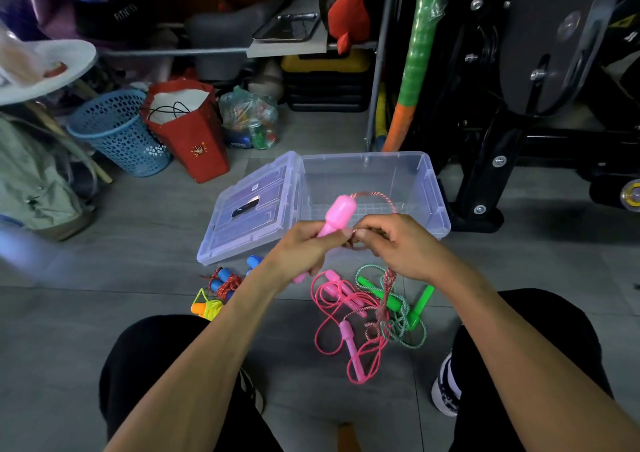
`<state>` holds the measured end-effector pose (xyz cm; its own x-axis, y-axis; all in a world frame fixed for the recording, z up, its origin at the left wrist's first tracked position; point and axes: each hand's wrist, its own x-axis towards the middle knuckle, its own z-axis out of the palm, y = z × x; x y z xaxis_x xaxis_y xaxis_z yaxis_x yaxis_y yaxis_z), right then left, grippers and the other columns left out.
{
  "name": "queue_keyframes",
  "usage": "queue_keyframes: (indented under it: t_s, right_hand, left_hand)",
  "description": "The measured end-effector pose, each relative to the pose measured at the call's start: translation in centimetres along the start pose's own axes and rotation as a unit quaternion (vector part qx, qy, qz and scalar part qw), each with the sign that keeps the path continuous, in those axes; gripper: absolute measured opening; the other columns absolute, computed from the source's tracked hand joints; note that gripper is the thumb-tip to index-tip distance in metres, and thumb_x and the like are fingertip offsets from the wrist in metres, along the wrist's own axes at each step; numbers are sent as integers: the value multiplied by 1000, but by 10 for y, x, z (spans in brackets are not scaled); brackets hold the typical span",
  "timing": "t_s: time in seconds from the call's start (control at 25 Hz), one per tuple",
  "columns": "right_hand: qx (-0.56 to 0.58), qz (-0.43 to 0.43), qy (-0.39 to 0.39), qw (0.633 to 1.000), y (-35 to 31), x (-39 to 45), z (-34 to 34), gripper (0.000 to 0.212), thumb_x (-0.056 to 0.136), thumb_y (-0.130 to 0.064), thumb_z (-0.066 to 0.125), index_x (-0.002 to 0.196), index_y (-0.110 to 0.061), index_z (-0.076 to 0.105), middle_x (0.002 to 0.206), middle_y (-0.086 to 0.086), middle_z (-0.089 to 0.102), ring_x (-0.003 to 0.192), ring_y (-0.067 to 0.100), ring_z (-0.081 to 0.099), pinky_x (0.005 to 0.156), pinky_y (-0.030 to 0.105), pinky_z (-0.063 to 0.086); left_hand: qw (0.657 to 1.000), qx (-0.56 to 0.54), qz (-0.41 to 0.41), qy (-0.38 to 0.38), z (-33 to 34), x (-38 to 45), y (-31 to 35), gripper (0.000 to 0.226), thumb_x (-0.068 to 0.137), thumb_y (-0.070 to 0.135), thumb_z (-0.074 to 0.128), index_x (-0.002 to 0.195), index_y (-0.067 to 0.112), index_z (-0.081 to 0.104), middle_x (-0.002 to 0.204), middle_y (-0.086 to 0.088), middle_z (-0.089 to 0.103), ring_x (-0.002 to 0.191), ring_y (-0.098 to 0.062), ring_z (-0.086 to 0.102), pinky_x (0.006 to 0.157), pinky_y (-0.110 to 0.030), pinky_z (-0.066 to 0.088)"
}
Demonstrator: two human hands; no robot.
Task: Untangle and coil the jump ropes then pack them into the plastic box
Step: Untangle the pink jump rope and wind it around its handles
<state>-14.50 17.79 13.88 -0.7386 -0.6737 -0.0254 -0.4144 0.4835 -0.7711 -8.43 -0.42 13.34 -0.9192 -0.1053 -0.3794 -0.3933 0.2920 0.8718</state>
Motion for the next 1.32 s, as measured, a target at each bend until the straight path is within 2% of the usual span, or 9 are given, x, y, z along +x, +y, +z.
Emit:
queue_keyframes:
  t_s: [0.16,0.28,0.4,0.52,0.64,0.84,1.08,1.2,1.32]
  right_hand:
    - [37,32,11,999,-1,2,-1,20,97,-25,56,80,-22,66,63,-4,60,55,10,54,56,32,44]
    - [59,69,-7,996,1,1,-2,21,97,-26,55,78,-23,65,63,-4,61,55,8,58,55,29,48]
    - [40,35,50,997,2,-1,-10,23,98,-26,52,80,-25,66,62,5,58,56,21,53,55,35,44]
    - [14,-6,51,999,3,-2,-11,23,98,-26,52,84,-18,68,73,13,63,69,29,57,64,42,47]
    - [-8,-20,9,1000,2,0,-4,22,97,-26,54,86,-16,70,67,12,61,61,26,53,60,43,44]
    - [13,10,32,999,-1,2,-5,22,96,-27,57,82,-16,69,65,11,62,55,21,51,56,39,45]
    - [56,103,69,991,8,-7,-24,17,89,-20,62,74,-18,69,58,-2,59,54,19,57,57,34,48]
    - [62,63,115,989,8,-11,-27,20,93,-18,58,76,-17,70,53,-8,52,47,3,39,51,23,34]
    - [49,9,95,994,6,-11,-22,22,97,-25,56,83,-16,70,58,-7,53,51,5,43,53,23,37]
  left_hand:
    - [988,-145,43,40,0,4,-1,23,92,22,64,73,11,55,52,-3,40,39,-13,33,42,-26,24]
    - [940,-313,33,132,-14,9,3,22,91,16,62,70,14,55,51,0,42,37,-10,33,38,-21,26]
    - [981,-82,-22,176,-33,14,-6,16,85,12,64,69,11,61,52,0,48,40,-14,37,40,-20,31]
    - [985,134,-6,109,-21,8,-11,8,84,18,67,83,11,71,56,2,49,49,-15,41,47,-21,34]
    - [997,-19,33,69,-3,-1,2,13,89,27,66,89,15,70,45,7,42,44,-13,37,43,-20,30]
    - [996,-66,63,23,1,-7,11,18,93,22,62,80,10,64,58,7,64,44,-10,39,47,-20,33]
    - [885,-415,115,176,-24,8,13,18,91,6,52,74,10,54,62,-3,60,39,-9,36,40,-20,30]
    - [945,-246,19,216,-31,12,1,14,82,10,60,69,8,62,63,-6,64,41,-15,35,40,-20,28]
    - [986,6,-65,151,-21,9,-10,20,78,24,70,74,4,67,60,-7,53,44,-17,34,42,-20,27]
